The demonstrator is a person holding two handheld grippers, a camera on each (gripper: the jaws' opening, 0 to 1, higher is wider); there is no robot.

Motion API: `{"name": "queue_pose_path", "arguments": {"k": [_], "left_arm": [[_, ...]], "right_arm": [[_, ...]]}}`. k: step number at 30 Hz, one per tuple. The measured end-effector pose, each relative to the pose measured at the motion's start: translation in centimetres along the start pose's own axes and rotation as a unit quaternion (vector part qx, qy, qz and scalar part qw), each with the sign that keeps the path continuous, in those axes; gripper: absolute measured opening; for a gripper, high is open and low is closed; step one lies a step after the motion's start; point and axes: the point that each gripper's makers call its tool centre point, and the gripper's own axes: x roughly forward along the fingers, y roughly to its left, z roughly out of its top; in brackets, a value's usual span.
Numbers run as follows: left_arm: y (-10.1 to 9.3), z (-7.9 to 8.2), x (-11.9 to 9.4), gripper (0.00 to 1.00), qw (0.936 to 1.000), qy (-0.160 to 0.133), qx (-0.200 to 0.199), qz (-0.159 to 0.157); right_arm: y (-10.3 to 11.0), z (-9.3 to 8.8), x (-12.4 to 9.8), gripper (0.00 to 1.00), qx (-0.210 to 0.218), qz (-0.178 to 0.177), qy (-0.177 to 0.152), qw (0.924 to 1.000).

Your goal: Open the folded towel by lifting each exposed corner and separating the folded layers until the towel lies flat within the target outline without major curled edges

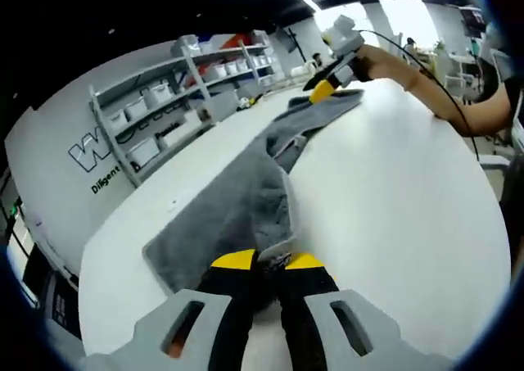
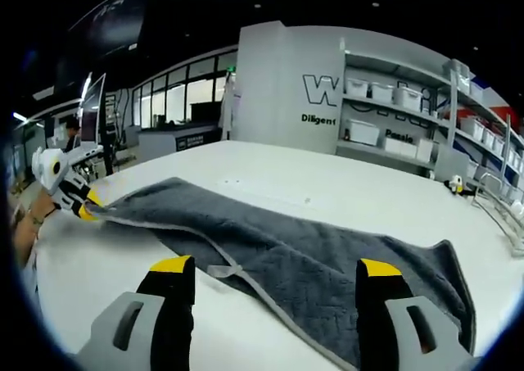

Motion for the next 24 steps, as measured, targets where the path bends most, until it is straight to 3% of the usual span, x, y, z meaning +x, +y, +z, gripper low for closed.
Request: {"name": "queue_pose_path", "arguments": {"k": [12,16,18,22,24], "left_arm": [[-2.4,-3.3,-1.4,0.12,0.9978,0.042,-0.017,-0.048],[-3.5,-3.6,-1.2,0.24,0.9959,0.052,-0.019,-0.071],[-3.8,-3.2,-1.1,0.31,0.9960,0.047,-0.021,-0.072],[-4.2,-1.4,-1.3,0.42,0.9954,0.012,-0.044,-0.085],[-4.3,1.1,-1.9,0.45,0.9921,-0.041,-0.075,-0.092]], "right_arm": [[0.0,-0.2,-0.2,0.81,-0.001,-0.001,0.003,1.0000],[0.1,-0.3,-0.1,0.81,-0.001,0.000,0.005,1.0000],[0.1,-0.3,-0.1,0.81,-0.001,0.001,0.005,1.0000],[0.2,-0.4,0.0,0.81,-0.002,0.002,0.008,1.0000],[0.2,-0.4,0.0,0.81,-0.002,0.003,0.008,1.0000]]}}
